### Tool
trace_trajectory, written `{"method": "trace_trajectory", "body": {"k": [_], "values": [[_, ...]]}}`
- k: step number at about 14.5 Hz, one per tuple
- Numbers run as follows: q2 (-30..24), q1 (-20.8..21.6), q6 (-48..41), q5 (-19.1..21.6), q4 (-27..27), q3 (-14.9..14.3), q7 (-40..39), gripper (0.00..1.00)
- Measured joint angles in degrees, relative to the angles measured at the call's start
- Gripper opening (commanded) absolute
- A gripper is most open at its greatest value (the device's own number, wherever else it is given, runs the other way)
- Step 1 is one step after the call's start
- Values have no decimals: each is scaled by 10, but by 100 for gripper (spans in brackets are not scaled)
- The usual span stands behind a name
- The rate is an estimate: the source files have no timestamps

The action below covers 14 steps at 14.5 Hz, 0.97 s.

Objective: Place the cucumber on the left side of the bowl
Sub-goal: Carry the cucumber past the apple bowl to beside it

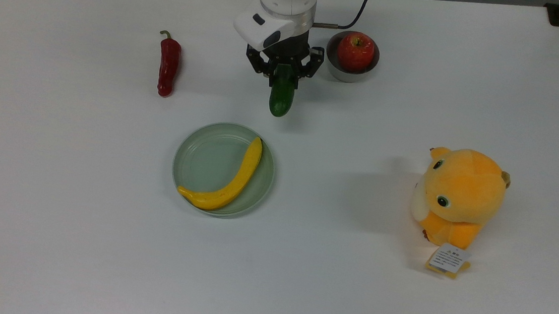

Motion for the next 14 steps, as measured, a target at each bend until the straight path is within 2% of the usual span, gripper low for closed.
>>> {"method": "trace_trajectory", "body": {"k": [4, 7, 14], "values": [[-19, 11, -72, 47, 30, 3, 4, 23], [-33, 21, -90, 69, 36, 18, 30, 23], [-41, 58, -90, 82, 37, 85, 170, 23]]}}
